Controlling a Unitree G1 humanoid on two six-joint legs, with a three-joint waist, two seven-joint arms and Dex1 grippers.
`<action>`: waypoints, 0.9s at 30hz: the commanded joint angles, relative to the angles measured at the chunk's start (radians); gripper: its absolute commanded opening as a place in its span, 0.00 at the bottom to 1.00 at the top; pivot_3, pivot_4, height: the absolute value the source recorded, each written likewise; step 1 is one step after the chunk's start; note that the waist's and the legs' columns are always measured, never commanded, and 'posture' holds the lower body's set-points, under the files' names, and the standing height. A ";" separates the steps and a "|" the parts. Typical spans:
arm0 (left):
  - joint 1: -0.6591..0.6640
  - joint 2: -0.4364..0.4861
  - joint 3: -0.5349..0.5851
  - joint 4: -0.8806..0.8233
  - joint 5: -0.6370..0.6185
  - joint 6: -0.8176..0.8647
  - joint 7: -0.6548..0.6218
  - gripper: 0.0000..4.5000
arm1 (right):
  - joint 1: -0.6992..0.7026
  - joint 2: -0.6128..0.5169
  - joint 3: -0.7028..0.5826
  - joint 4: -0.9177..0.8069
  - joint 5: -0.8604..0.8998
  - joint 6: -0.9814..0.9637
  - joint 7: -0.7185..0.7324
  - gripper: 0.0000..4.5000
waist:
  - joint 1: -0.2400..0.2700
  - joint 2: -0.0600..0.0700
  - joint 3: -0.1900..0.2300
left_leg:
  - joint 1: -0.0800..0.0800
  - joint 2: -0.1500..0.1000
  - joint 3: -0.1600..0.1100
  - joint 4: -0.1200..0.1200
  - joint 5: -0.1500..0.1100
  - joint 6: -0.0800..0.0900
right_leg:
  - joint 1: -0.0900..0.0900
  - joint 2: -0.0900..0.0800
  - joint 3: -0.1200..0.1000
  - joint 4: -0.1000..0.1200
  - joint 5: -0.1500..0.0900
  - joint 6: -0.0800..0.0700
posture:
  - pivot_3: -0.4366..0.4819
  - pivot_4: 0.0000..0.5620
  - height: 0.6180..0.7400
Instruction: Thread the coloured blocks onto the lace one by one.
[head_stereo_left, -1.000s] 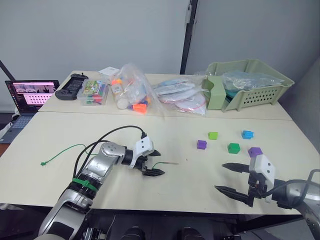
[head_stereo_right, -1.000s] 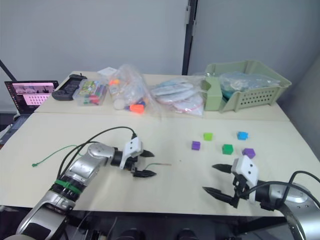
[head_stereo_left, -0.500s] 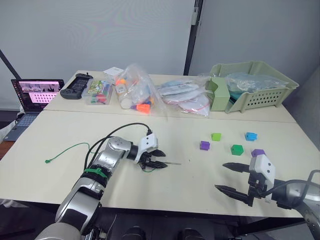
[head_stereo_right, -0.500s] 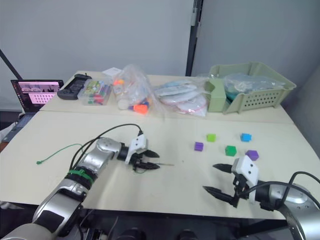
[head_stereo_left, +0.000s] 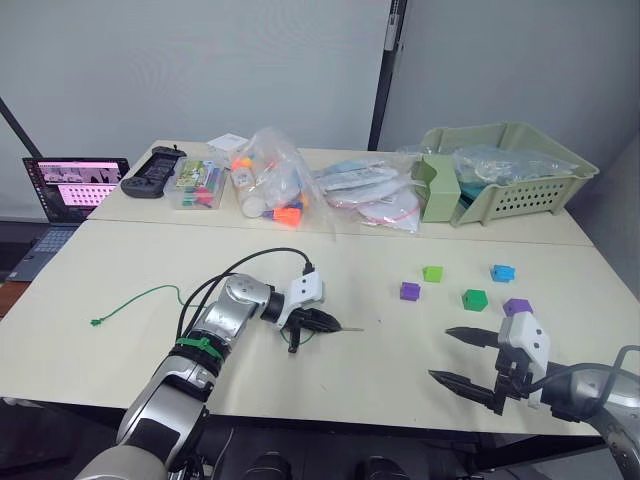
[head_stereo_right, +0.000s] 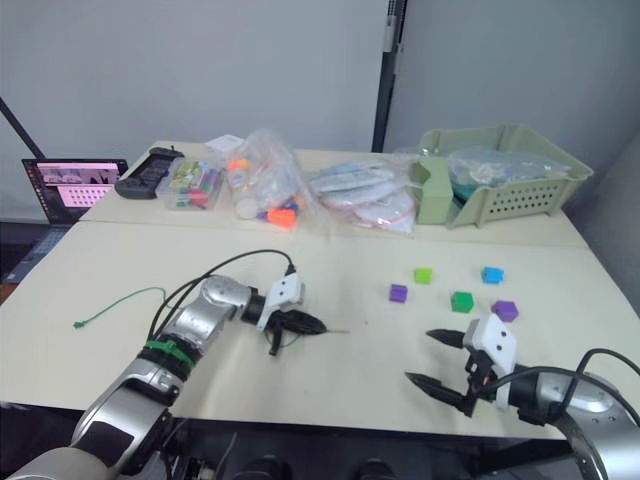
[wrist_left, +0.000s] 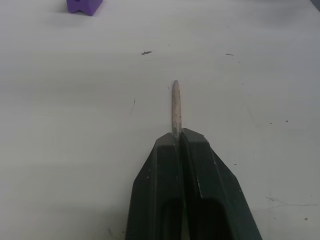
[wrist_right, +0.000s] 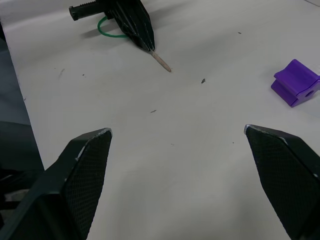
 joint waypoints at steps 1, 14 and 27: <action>-0.035 0.034 0.020 -0.052 -0.004 0.033 -0.031 0.01 | -0.001 0.005 -0.025 -0.029 0.006 -0.015 -0.012 1.00 | -0.003 0.000 0.000 | 0.000 0.000 0.000 0.000 0.000 0.000 | 0.000 0.000 0.000 0.000 0.000 0.000 | 0.48 0.27 1.00; 0.092 0.272 0.099 -0.419 -0.099 0.230 -0.114 0.01 | 0.081 0.093 -0.119 -0.010 -0.004 -0.012 -0.160 1.00 | -0.020 0.001 0.000 | -0.002 0.002 -0.002 0.000 0.000 0.000 | -0.004 0.000 0.000 0.002 0.000 0.000 | 0.48 0.27 1.00; -0.004 0.132 -0.085 -0.346 0.079 0.232 0.018 0.45 | 0.081 0.107 -0.109 -0.039 -0.001 -0.005 -0.200 1.00 | -0.016 0.000 0.000 | -0.003 0.000 -0.001 0.000 0.000 0.000 | -0.004 0.000 0.000 0.001 0.000 0.000 | 0.48 0.27 1.00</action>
